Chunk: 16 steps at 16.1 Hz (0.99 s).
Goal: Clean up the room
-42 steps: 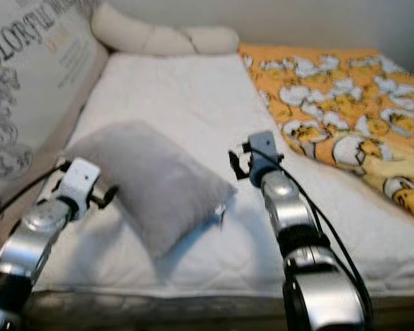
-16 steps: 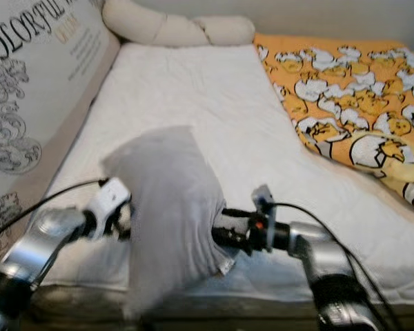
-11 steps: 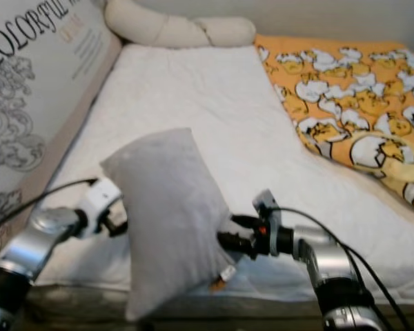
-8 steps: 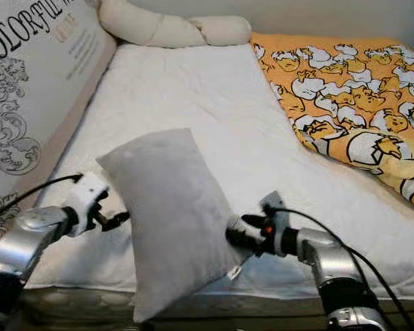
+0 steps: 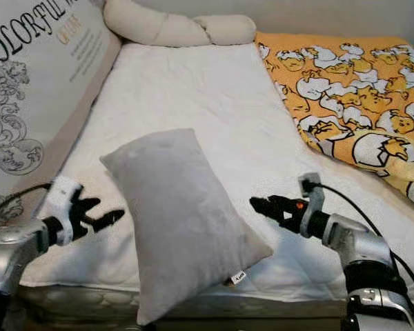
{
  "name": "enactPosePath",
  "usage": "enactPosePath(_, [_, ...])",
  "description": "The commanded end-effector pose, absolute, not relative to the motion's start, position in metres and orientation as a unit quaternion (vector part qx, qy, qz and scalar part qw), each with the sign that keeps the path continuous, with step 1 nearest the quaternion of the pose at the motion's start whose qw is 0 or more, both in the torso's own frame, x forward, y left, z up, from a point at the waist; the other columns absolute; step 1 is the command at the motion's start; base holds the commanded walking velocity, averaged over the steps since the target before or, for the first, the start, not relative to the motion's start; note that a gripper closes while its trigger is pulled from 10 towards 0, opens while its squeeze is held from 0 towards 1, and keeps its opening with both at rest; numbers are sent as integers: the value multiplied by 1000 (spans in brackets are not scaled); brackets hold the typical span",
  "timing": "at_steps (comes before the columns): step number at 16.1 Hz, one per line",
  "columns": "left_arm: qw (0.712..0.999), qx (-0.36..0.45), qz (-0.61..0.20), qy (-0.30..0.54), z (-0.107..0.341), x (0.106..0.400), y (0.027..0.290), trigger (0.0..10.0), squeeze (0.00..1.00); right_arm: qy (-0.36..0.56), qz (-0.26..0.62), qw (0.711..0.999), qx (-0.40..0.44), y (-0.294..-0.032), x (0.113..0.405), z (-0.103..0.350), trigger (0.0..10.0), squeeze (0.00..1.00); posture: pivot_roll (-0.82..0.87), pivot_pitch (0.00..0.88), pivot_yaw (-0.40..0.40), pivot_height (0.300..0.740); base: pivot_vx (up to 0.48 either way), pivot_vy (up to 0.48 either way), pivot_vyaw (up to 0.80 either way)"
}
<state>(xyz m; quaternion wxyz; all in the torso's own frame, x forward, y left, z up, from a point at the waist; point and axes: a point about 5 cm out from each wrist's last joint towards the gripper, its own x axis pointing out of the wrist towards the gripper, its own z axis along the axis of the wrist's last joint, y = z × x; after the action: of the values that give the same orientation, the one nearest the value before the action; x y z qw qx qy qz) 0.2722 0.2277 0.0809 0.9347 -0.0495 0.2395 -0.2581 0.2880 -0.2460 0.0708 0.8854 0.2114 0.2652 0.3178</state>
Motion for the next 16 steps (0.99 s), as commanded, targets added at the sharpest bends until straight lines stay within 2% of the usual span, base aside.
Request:
enactPosePath(1, [932, -89, -266, 228, 86, 271, 227, 10000, 1000, 243, 335, 887, 206, -245, 292, 80, 10000, 1000, 64, 0, 39, 740, 0, 0, 0])
enactPosePath(2, [916, -164, -283, 233, 86, 267, 222, 10000, 1000, 229, 344, 889, 198, -241, 294, 80, 10000, 1000, 64, 0, 39, 740, 0, 0, 0])
enactPosePath(4, [888, -229, -313, 246, 79, 260, 212, 10000, 1000, 226, 337, 894, 193, -231, 300, 72, 10000, 1000, 72, 0, 35, 740, 0, 0, 0])
enactPosePath(5, [884, -240, -304, 262, 71, 260, 209, 10000, 1000, 234, 334, 891, 201, -223, 302, 67, 10000, 1000, 82, 0, 27, 740, 0, 0, 0])
enactPosePath(7, [857, -288, -325, 277, 56, 263, 197, 10000, 1000, 253, 321, 884, 228, -200, 309, 55, 10000, 1000, 84, 0, 26, 740, 0, 0, 0])
enactPosePath(8, [847, -289, -350, 277, 57, 264, 189, 10000, 1000, 264, 316, 888, 206, -192, 310, 49, 10000, 1000, 83, 0, 29, 740, 0, 0, 0])
enactPosePath(10, [833, -282, -369, 302, 52, 265, 181, 10000, 1000, 304, 320, 876, 193, -179, 309, 37, 10000, 1000, 81, 0, 30, 740, 0, 0, 0])
enactPosePath(11, [836, -269, -356, 320, 43, 269, 177, 10000, 1000, 328, 322, 870, 175, -171, 307, 31, 10000, 0, 84, 0, 24, 740, 0, 0, 0])
enactPosePath(12, [838, -259, -351, 328, 38, 273, 173, 10000, 902, 336, 316, 877, 134, -167, 307, 26, 10000, 0, 84, 0, 21, 740, 0, 0, 0])
enactPosePath(13, [839, -262, -353, 321, 38, 275, 171, 10000, 725, 335, 316, 878, 132, -165, 307, 25, 10000, 0, 83, 0, 21, 740, 0, 0, 0])
enactPosePath(14, [838, -275, -356, 307, 40, 279, 168, 10000, 306, 331, 312, 880, 136, -163, 307, 24, 10000, 0, 84, 0, 21, 740, 0, 0, 0])
enactPosePath(15, [837, -270, -365, 306, 41, 279, 165, 10000, 47, 327, 310, 881, 148, -162, 307, 24, 2980, 0, 82, 0, 22, 740, 0, 0, 0])
enactPosePath(16, [834, -252, -378, 314, 39, 277, 161, 9059, 0, 329, 310, 878, 155, -161, 307, 23, 0, 0, 81, 0, 23, 740, 0, 0, 0])
